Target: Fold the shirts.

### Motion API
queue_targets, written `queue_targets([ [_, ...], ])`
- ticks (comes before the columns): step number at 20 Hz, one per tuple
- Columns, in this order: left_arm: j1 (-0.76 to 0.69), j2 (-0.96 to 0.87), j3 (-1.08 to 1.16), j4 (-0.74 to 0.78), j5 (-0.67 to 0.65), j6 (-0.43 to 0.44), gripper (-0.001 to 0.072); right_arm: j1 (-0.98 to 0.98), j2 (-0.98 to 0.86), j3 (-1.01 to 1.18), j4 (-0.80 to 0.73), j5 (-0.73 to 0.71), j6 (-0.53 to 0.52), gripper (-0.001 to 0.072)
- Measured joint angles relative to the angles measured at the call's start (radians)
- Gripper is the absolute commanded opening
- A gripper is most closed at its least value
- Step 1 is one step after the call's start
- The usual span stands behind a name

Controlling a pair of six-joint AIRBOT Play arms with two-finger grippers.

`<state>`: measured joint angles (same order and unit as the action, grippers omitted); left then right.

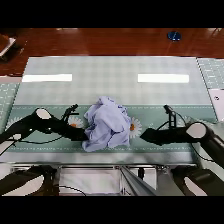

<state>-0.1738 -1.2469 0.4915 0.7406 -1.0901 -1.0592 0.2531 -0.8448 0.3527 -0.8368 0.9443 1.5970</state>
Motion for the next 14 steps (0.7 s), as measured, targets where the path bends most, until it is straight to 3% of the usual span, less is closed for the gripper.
queue_targets([
  [6, -0.014, -0.009, 0.047, -0.012, -0.008, 0.009, 0.0022, 0.203, -0.221, 0.033, 0.237, -0.124, -0.114, 0.0403],
  [7, -0.014, -0.010, 0.049, -0.014, -0.008, 0.009, 0.0022, 0.229, -0.257, 0.049, 0.262, -0.134, -0.129, 0.0351],
  [10, -0.014, -0.010, 0.065, -0.015, -0.009, 0.010, 0.0022, 0.272, -0.336, 0.119, 0.296, -0.152, -0.171, 0.0015],
  [14, 0.025, 0.012, 0.195, -0.032, -0.027, 0.004, 0.0022, 0.251, -0.369, 0.308, 0.199, -0.102, -0.193, 0.0015],
])
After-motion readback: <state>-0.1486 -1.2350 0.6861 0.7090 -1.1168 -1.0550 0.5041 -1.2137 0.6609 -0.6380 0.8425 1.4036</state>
